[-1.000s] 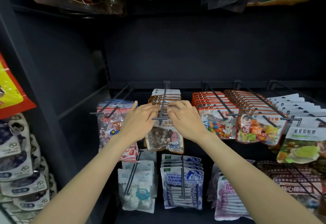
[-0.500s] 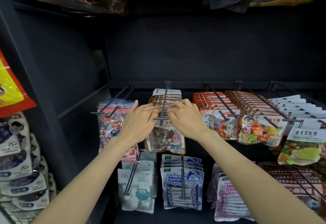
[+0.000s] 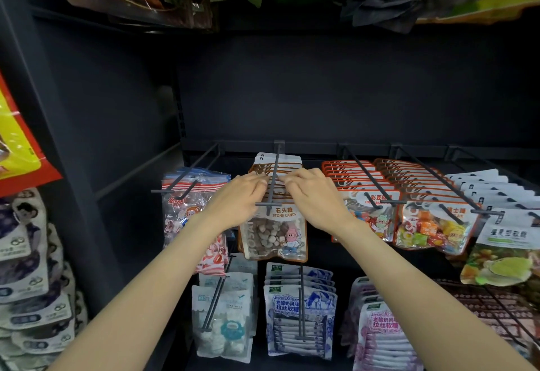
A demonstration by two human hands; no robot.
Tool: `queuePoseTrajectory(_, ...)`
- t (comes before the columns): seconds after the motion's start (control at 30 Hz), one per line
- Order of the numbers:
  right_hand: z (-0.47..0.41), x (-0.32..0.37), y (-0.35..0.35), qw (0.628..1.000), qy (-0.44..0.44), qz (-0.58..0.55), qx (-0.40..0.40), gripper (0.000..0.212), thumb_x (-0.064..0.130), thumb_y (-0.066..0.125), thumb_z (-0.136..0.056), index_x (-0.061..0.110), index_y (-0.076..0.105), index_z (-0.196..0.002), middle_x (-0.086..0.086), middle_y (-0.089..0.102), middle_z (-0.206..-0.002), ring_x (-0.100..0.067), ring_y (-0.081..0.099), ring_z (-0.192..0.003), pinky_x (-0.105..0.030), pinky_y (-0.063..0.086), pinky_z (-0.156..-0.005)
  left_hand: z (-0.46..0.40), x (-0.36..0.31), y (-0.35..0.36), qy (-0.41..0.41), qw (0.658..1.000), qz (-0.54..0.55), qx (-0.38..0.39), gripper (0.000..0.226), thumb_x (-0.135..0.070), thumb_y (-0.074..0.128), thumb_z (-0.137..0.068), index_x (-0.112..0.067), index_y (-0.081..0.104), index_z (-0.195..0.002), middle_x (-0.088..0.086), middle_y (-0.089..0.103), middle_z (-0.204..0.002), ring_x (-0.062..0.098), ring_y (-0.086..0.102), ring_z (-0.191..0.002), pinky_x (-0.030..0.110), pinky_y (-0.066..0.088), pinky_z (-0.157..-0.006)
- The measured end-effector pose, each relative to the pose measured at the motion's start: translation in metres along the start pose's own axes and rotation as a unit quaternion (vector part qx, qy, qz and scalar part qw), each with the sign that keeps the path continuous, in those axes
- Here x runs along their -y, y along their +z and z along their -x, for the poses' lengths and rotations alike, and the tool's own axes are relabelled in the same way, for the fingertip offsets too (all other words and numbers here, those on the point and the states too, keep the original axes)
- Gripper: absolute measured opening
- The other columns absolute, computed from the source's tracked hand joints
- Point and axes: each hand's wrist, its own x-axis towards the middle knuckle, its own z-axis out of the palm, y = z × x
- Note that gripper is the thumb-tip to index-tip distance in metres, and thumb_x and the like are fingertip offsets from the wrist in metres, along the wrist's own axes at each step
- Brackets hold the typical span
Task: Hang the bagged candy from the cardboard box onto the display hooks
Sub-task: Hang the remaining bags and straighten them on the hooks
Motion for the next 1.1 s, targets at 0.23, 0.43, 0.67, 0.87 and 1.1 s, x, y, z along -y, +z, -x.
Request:
queuePoseTrajectory(0.23, -0.004, -0.004, 0.003, 0.999, 0.012, -0.012, 0.045, 0.043, 0.028, 0.025, -0.102, 0.015, 0.064, -0.113, 0.003, 0.06, -0.124, -0.017, 0.042, -0.118, -0.038, 0.034, -0.097, 0.001, 0.006, 0.009, -0.003, 1.0, 0.0, 0.0, 0.046, -0.029, 0.021, -0.105, -0.019, 0.027, -0.15, -0.005, 0.024, -0.156, 0.008, 0.02, -0.143, 0.033, 0.011, -0.119)
queuePoseTrajectory(0.43, -0.009, -0.005, 0.004, 0.999, 0.025, -0.025, 0.029, 0.046, 0.038, 0.023, -0.104, 0.022, 0.053, -0.134, 0.009, 0.046, -0.143, -0.016, 0.036, -0.129, -0.04, 0.029, -0.106, -0.004, 0.005, 0.007, -0.016, 0.999, 0.034, -0.02, 0.046, -0.025, 0.019, -0.105, -0.013, 0.024, -0.15, 0.0, 0.023, -0.156, 0.011, 0.016, -0.145, 0.028, 0.011, -0.118)
queuePoseTrajectory(0.67, -0.01, -0.01, 0.003, 0.999, 0.024, -0.018, 0.036, 0.046, 0.037, 0.024, -0.103, 0.017, 0.06, -0.123, 0.006, 0.055, -0.132, -0.015, 0.038, -0.12, -0.036, 0.029, -0.098, -0.008, 0.009, 0.009, -0.019, 0.999, 0.039, -0.009, 0.047, -0.026, 0.018, -0.104, -0.011, 0.029, -0.148, 0.003, 0.027, -0.155, 0.013, 0.023, -0.143, 0.031, 0.017, -0.118)
queuePoseTrajectory(0.87, -0.017, -0.012, 0.003, 0.999, 0.022, -0.021, 0.027, 0.046, 0.038, 0.022, -0.103, 0.022, 0.055, -0.132, 0.009, 0.048, -0.141, -0.014, 0.035, -0.125, -0.039, 0.027, -0.103, -0.01, 0.009, 0.009, -0.03, 0.998, 0.049, -0.039, 0.046, -0.027, 0.019, -0.105, -0.015, 0.034, -0.146, 0.0, 0.032, -0.153, 0.012, 0.024, -0.142, 0.029, 0.016, -0.117)
queuePoseTrajectory(1.1, -0.019, -0.014, 0.001, 0.997, 0.02, 0.019, 0.073, 0.047, 0.036, 0.02, -0.103, 0.02, 0.051, -0.135, 0.005, 0.047, -0.142, -0.02, 0.038, -0.124, -0.041, 0.029, -0.102, -0.022, 0.011, 0.006, -0.019, 0.999, -0.006, 0.032, 0.046, -0.019, 0.018, -0.105, -0.009, 0.025, -0.149, 0.002, 0.02, -0.157, 0.015, 0.018, -0.145, 0.035, 0.014, -0.119)
